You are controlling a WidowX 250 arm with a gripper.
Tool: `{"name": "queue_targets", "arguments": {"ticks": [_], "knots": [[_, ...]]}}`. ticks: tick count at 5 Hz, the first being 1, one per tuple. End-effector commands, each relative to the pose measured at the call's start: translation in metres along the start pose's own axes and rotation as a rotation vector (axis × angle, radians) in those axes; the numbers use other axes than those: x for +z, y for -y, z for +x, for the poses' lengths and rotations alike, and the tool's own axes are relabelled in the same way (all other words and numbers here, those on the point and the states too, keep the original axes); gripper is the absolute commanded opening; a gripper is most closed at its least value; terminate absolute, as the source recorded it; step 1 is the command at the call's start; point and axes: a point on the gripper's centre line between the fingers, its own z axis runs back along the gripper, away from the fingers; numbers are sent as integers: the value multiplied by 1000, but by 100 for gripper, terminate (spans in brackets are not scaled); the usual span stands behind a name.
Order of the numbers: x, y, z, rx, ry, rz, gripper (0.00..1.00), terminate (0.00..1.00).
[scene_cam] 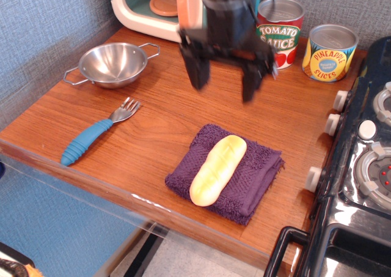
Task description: Put the bread on the purple cloth
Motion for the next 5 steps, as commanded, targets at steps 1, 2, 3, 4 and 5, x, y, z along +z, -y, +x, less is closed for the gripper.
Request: {"name": "queue_targets", "arguments": {"ticks": [1,2,3,4,5], "knots": [[1,-33,34,36,-14,27,100,0],[-5,-37,35,31,-38,48,100,0],[-5,-39,33,26,-55,51,100,0],[-5,-39,33,26,-55,51,100,0],[-5,-39,33,26,-55,51,100,100]]}}
